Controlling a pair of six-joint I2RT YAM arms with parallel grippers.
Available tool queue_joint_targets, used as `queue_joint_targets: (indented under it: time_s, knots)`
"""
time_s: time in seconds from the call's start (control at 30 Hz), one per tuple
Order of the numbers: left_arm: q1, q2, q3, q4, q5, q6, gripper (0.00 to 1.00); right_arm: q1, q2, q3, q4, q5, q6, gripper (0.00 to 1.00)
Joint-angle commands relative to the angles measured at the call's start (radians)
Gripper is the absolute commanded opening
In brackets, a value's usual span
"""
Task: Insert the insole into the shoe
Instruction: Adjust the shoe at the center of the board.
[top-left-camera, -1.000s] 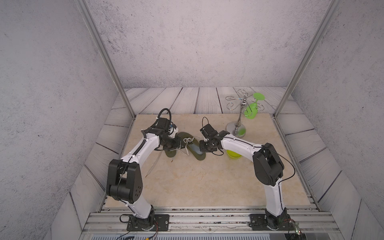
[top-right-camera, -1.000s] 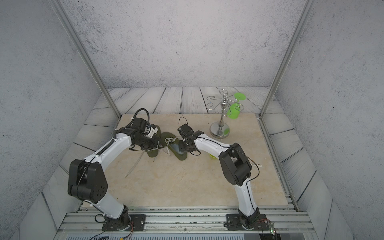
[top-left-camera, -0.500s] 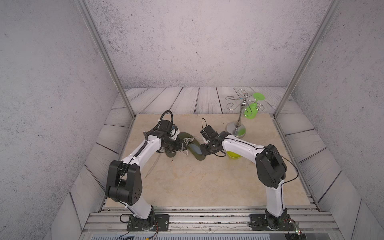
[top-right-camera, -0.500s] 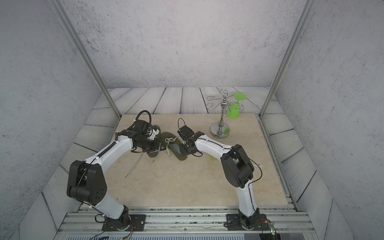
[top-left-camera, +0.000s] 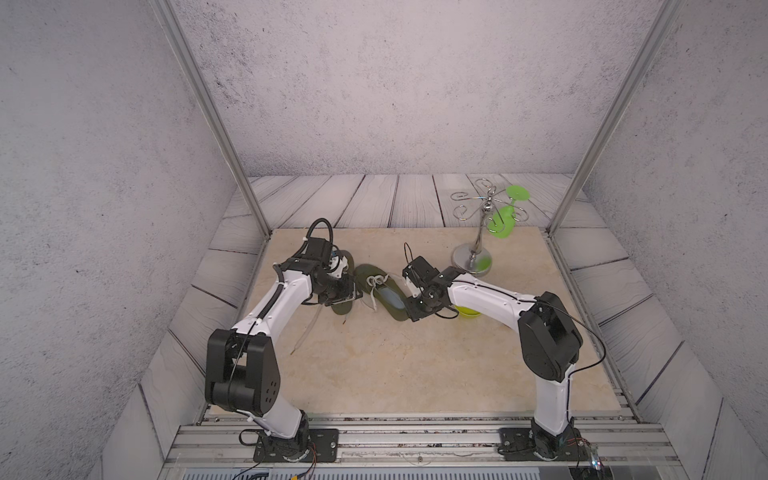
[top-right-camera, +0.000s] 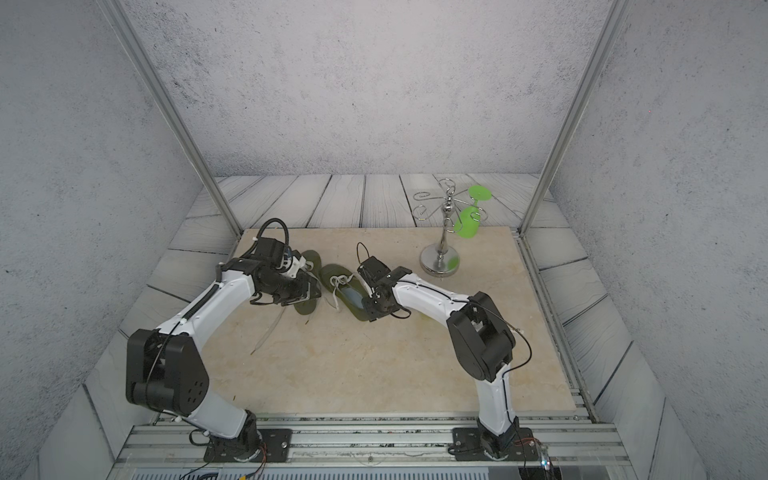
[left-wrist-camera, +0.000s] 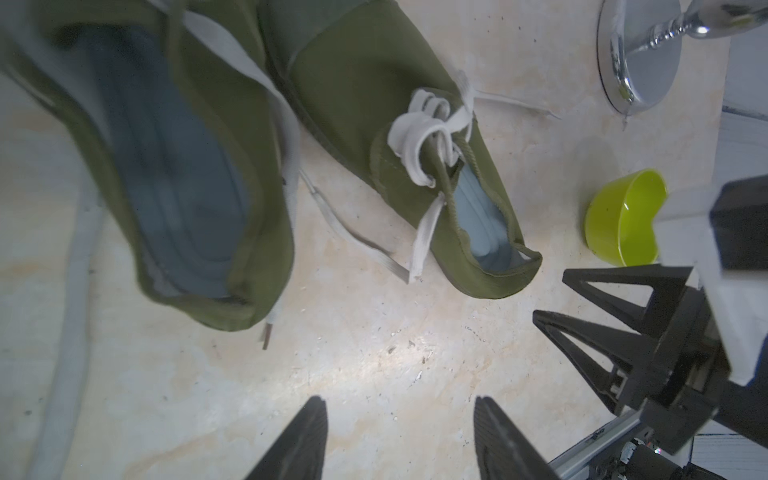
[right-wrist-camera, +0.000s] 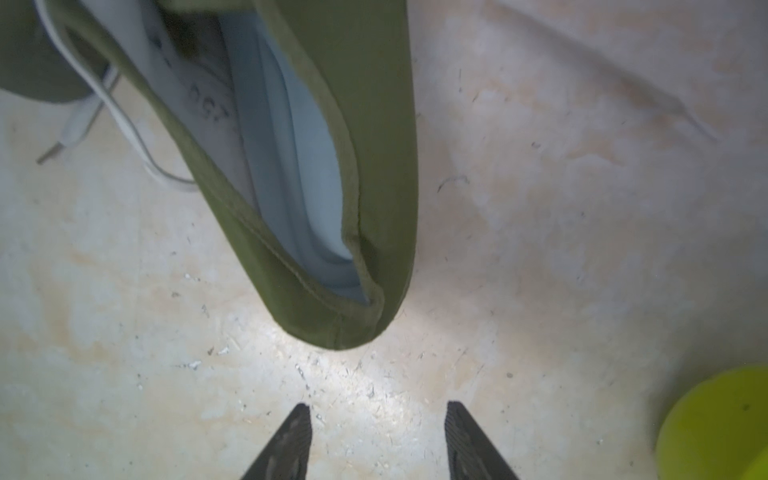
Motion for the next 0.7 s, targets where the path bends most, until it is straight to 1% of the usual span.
queue_joint_targets:
  time_s: [0.0,0.2,0.33,0.47,0.67]
  knots:
    - [0.065,-0.03,0.033,-0.065,0.021,0.051,0.6,0.008,-0.078,-0.043,0.031,-0.023,-0.058,0.56]
    - [0.156,-0.044,0.034,-0.104,0.056,0.093,0.6,0.011,-0.04,-0.118,0.148,-0.05,-0.174,0.58]
    - [0.196,-0.052,0.027,-0.121,0.068,0.114,0.6,0.011,0.019,-0.092,0.188,-0.047,-0.219,0.58]
    - [0.233,-0.051,0.018,-0.122,0.073,0.124,0.6,0.011,0.074,-0.039,0.198,-0.047,-0.229,0.58]
    - [0.279,-0.009,0.027,-0.104,0.102,0.126,0.6,0.017,0.139,0.034,0.204,-0.083,-0.182,0.57]
